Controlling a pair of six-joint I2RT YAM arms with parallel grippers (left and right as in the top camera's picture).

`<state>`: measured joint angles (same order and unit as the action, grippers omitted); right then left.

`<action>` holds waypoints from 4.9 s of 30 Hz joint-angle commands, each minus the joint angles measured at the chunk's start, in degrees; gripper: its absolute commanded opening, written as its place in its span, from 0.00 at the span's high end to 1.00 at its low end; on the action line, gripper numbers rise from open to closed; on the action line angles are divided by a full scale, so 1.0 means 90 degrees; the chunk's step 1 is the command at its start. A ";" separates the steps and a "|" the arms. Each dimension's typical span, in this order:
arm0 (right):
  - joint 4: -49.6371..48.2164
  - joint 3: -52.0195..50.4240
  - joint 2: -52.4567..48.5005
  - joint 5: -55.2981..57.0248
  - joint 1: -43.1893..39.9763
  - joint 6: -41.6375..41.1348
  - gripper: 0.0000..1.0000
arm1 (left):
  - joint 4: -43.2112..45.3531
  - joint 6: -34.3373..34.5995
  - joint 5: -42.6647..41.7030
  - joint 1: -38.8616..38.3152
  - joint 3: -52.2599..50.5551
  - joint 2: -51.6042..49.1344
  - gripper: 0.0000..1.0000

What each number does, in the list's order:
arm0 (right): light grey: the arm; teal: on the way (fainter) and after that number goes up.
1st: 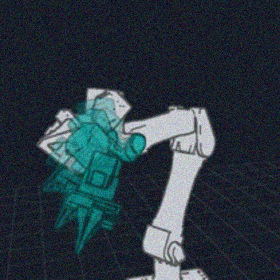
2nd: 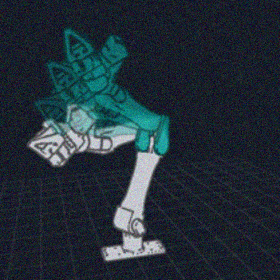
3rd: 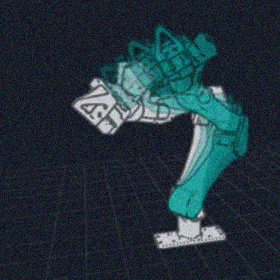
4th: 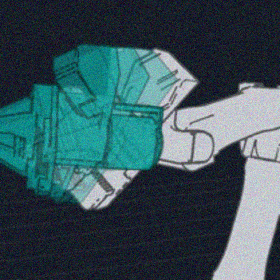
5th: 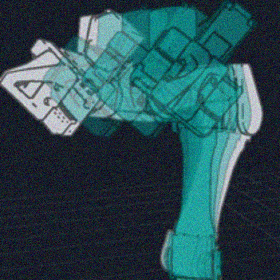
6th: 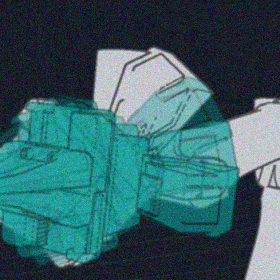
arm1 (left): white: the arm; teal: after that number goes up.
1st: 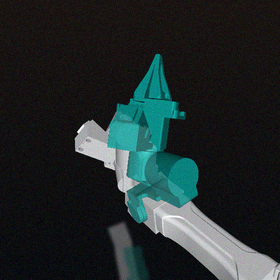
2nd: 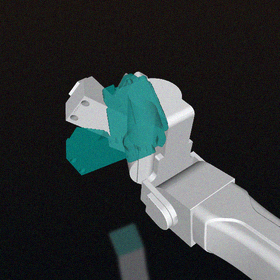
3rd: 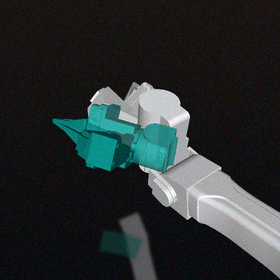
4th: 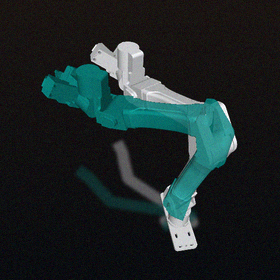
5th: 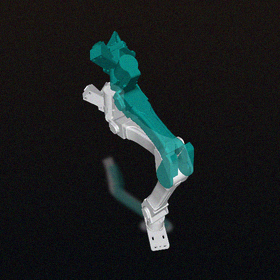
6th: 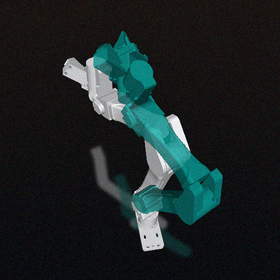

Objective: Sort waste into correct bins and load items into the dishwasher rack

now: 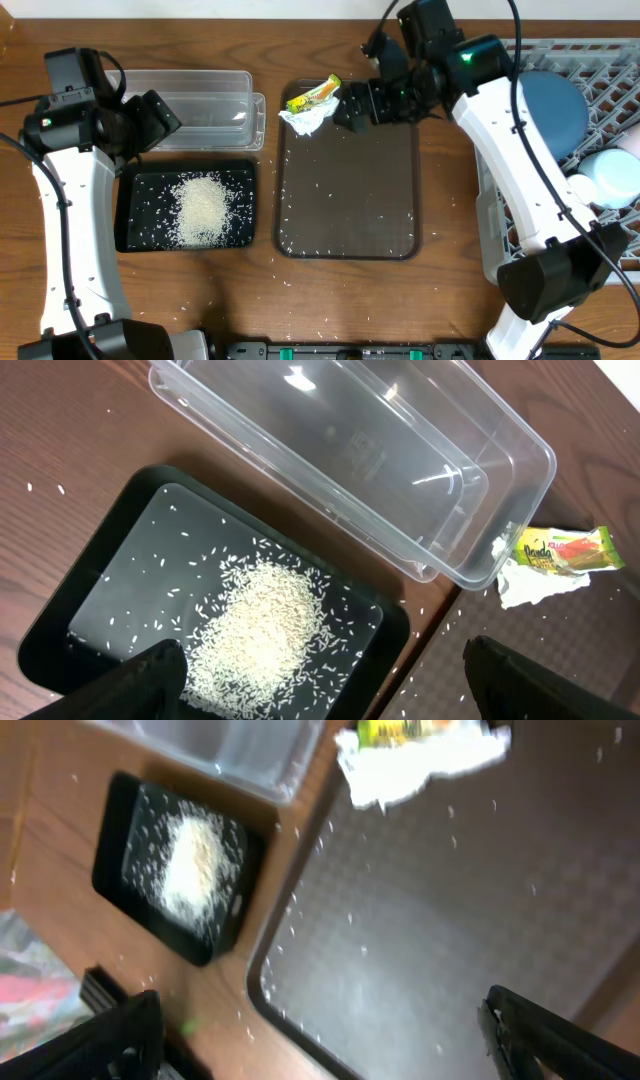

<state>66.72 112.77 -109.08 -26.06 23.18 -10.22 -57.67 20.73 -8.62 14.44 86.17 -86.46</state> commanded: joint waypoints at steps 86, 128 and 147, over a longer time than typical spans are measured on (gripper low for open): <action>0.0772 0.0308 -0.0452 0.1464 -0.3043 -0.1787 0.01 | -0.0656 0.0427 -0.0976 0.0019 0.0141 -0.0002 0.08; 0.0758 0.0308 -0.0452 0.1467 -0.2990 -0.1785 0.01 | 0.1486 -0.2324 -0.0073 -0.4792 0.2203 -0.1894 0.08; 0.0758 0.0308 -0.0452 0.1467 -0.2985 -0.1785 0.01 | 0.1729 -0.2278 0.2555 -0.4792 0.2203 -0.4425 0.14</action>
<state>73.54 114.43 -115.22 -12.99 -3.90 -25.71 -42.06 0.21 12.38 -28.88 105.45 -125.54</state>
